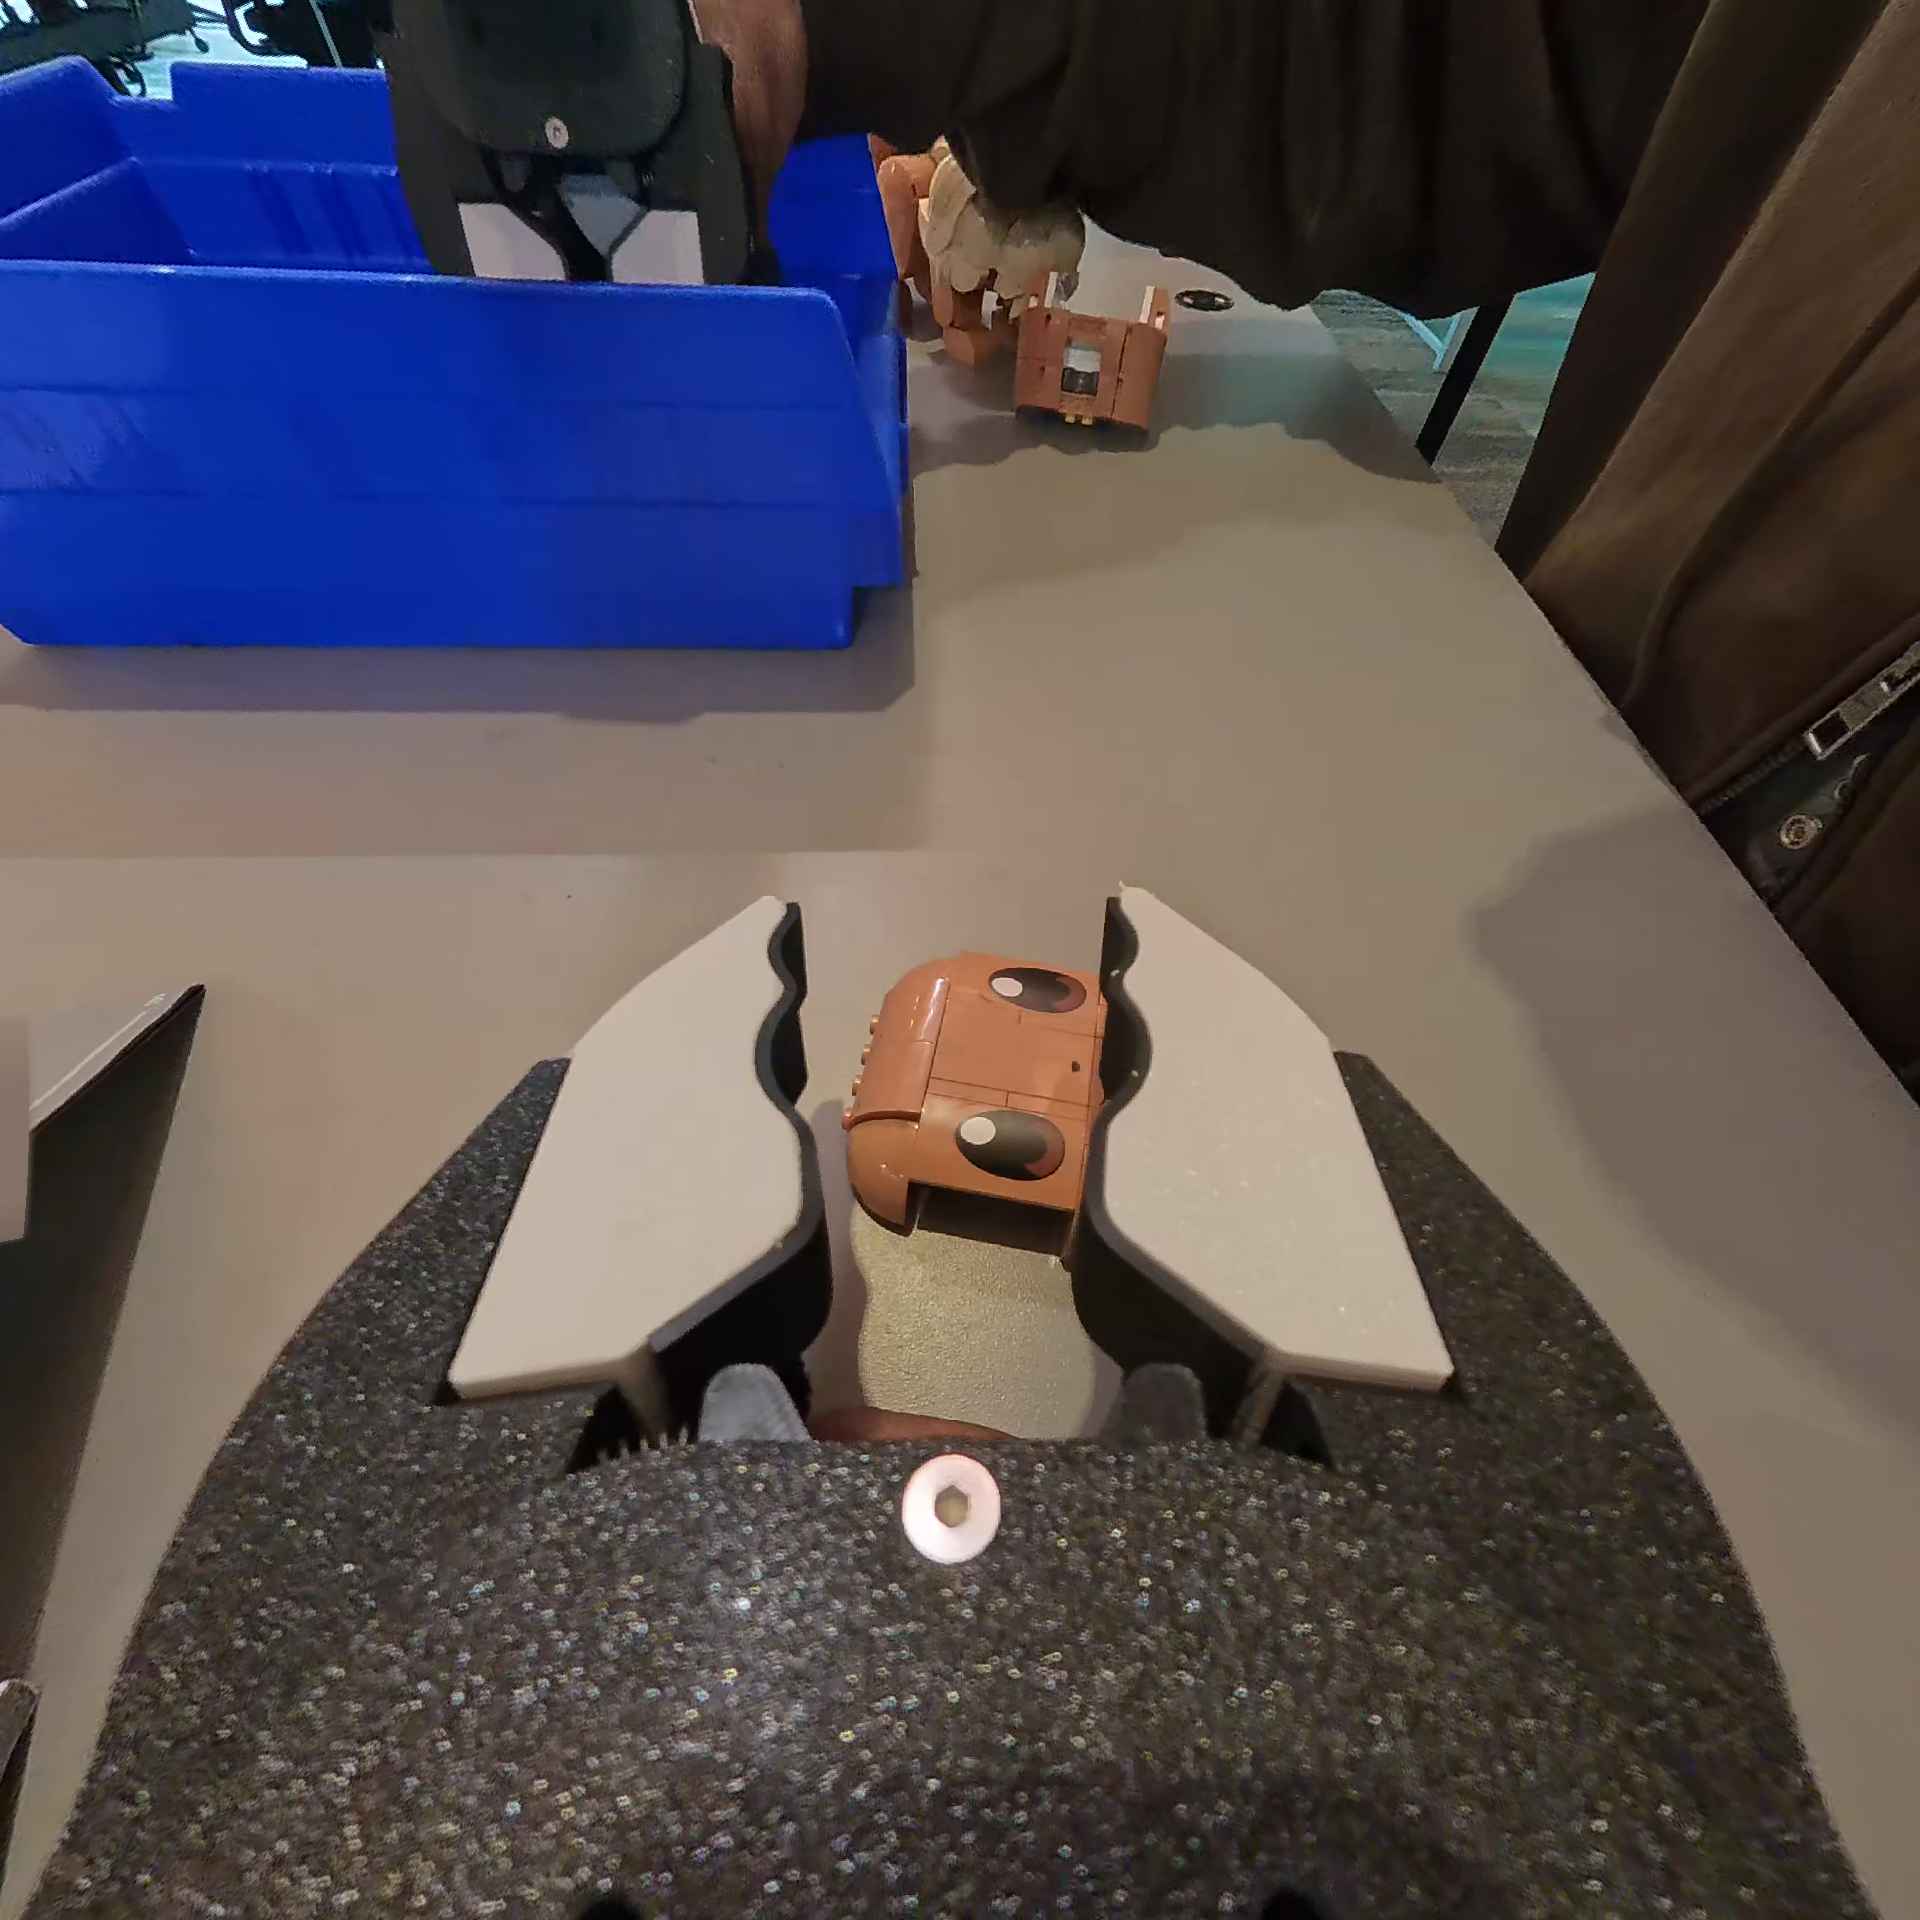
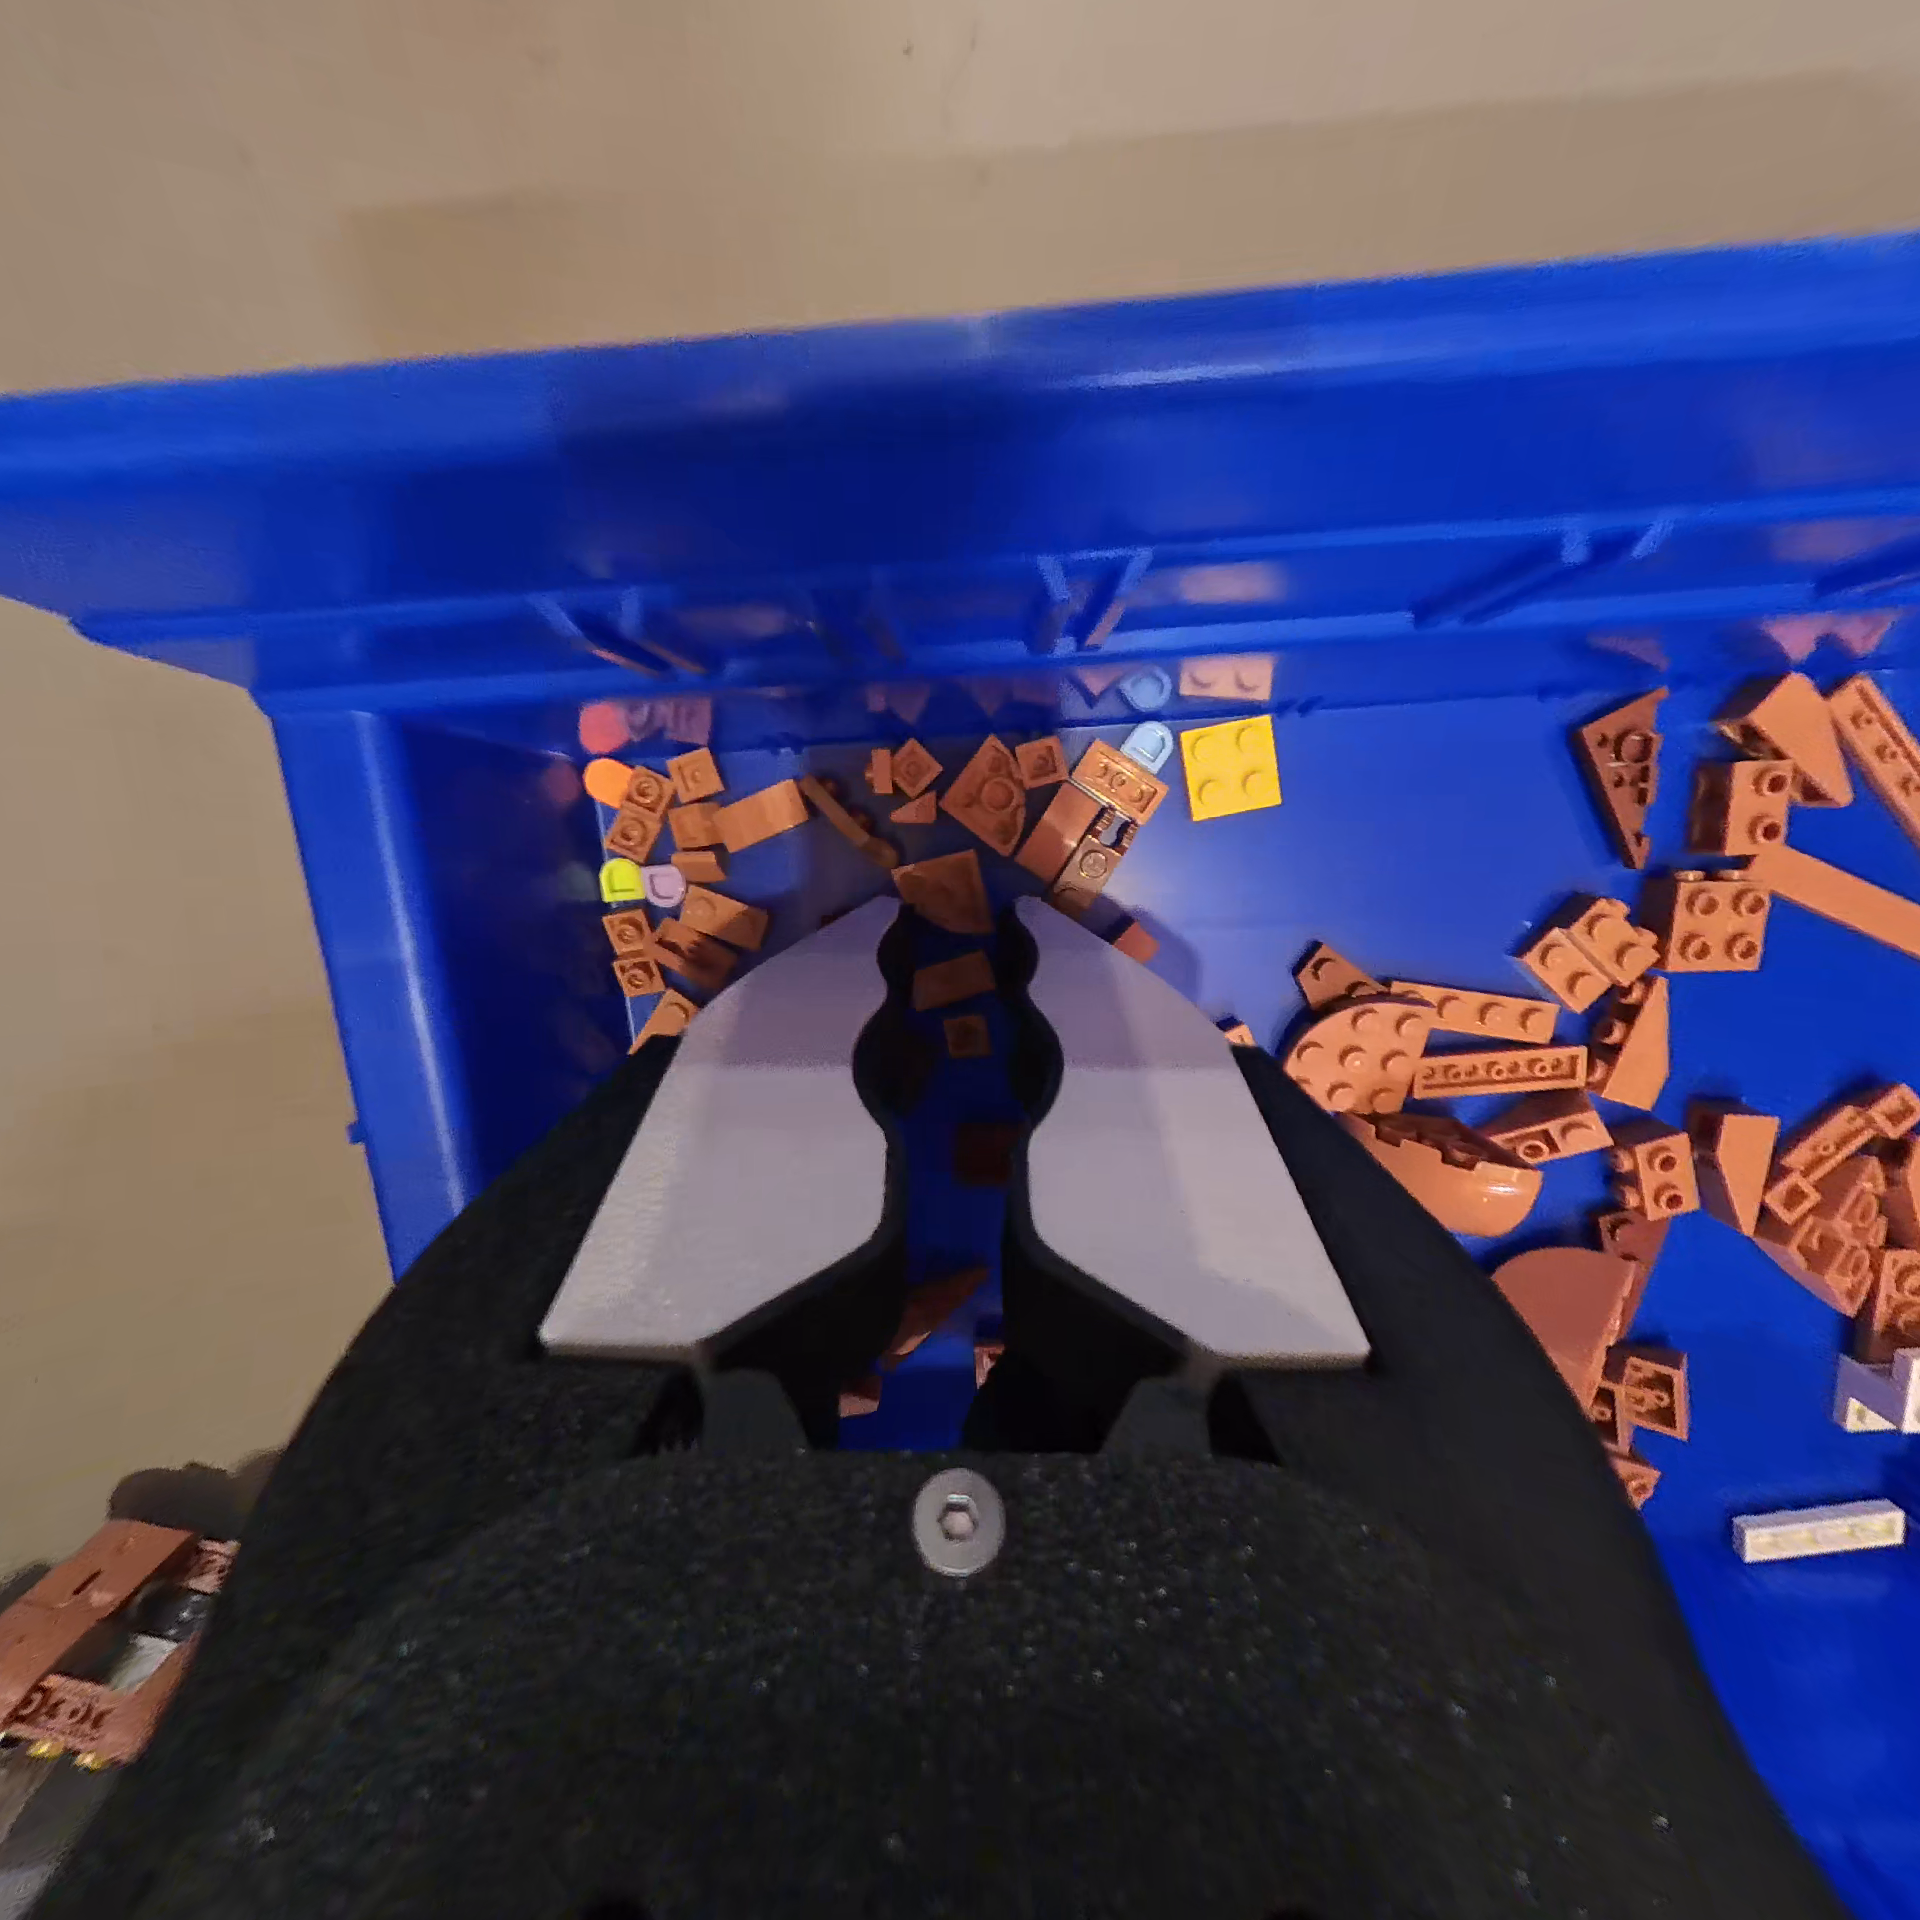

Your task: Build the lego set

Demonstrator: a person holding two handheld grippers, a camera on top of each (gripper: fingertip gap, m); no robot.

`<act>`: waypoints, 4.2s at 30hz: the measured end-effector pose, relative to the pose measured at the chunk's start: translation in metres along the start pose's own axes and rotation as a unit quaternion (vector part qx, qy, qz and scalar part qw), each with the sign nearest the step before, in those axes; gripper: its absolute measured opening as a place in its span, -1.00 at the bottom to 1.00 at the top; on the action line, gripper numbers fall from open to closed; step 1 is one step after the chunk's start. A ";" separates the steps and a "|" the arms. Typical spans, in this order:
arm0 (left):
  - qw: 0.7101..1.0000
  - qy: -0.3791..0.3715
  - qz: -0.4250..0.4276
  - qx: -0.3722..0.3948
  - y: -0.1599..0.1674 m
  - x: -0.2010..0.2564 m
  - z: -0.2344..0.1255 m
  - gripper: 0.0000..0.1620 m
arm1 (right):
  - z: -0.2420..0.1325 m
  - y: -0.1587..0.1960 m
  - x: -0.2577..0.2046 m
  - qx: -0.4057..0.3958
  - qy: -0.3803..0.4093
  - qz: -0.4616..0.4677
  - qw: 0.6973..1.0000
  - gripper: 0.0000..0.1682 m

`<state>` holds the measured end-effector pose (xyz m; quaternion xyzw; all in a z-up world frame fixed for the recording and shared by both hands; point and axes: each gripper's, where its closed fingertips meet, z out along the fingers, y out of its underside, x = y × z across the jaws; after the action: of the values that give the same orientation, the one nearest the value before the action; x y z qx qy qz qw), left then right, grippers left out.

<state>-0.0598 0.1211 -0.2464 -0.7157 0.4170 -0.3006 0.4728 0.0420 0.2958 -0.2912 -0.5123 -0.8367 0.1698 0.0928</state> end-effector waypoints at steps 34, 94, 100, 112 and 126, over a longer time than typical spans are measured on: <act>1.000 -0.004 -0.002 -0.004 0.001 -0.001 0.001 -0.34 | 0.005 -0.085 -0.138 0.251 0.088 0.191 0.945 -0.94; 0.999 0.031 0.041 -0.005 -0.022 0.032 0.001 -0.29 | -0.066 -0.071 -0.140 0.079 -0.105 -0.028 0.991 -0.94; 0.994 0.078 0.059 -0.043 -0.022 0.066 0.015 -0.30 | 0.003 -0.084 -0.207 -0.004 -0.213 0.003 0.977 -0.94; 0.990 0.077 0.048 -0.108 0.008 0.060 0.018 -0.27 | 0.050 -0.092 -0.184 -0.052 -0.153 0.019 0.987 -0.88; 0.987 0.008 0.049 -0.155 0.024 0.030 0.005 -0.18 | 0.028 -0.084 -0.180 0.062 -0.031 0.079 0.994 -0.62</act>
<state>-0.0492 0.0915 -0.2693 -0.7565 0.4970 -0.2143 0.3672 0.0458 0.0950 -0.2818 -0.5649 -0.7836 0.2442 0.0850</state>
